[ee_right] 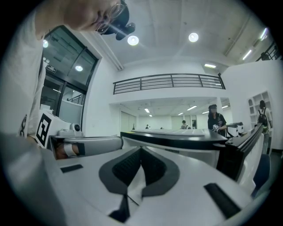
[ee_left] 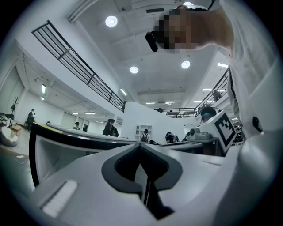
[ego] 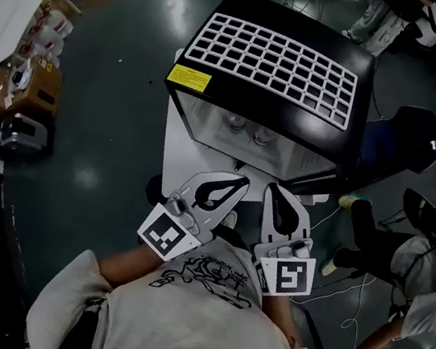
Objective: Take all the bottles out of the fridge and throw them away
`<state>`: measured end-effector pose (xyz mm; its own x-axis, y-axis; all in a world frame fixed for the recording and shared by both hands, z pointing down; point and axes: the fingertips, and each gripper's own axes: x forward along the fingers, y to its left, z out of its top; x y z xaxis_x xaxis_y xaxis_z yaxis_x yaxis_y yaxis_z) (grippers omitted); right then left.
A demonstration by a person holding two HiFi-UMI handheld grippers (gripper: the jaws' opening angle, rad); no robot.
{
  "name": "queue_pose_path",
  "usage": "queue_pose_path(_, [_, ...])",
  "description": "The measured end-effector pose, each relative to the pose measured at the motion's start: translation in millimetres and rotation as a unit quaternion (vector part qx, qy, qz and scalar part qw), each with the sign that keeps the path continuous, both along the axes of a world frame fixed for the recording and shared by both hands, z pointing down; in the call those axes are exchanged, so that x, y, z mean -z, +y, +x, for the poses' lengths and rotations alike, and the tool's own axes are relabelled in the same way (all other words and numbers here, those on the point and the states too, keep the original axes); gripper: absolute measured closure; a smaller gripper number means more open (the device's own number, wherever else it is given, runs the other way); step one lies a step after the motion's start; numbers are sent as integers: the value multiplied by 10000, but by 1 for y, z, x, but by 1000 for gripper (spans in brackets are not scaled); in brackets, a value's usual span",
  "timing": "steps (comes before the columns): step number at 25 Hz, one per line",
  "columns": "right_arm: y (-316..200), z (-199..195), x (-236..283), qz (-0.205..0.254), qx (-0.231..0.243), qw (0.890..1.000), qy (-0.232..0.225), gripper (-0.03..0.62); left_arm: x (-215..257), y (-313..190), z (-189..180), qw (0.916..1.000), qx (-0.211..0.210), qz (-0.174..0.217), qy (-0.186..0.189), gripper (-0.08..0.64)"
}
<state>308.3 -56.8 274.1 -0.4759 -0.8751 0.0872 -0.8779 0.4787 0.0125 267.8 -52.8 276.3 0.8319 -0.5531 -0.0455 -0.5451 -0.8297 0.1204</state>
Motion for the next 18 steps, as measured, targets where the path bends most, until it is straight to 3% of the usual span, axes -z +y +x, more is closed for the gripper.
queue_pose_path(5, [-1,-8,-6,73,-65,9999,77,584,-9,-3,-5,10000,-39,-47,52,554])
queue_pose_path(10, [-6,-8,-10,92,-126,9998,102,583,-1,-13,-8,9988,-63,451,179,554])
queue_pose_path(18, [-18,-8,-40,-84,-243,9996,114,582,-24,-27,-12,9996,-62,266,47,554])
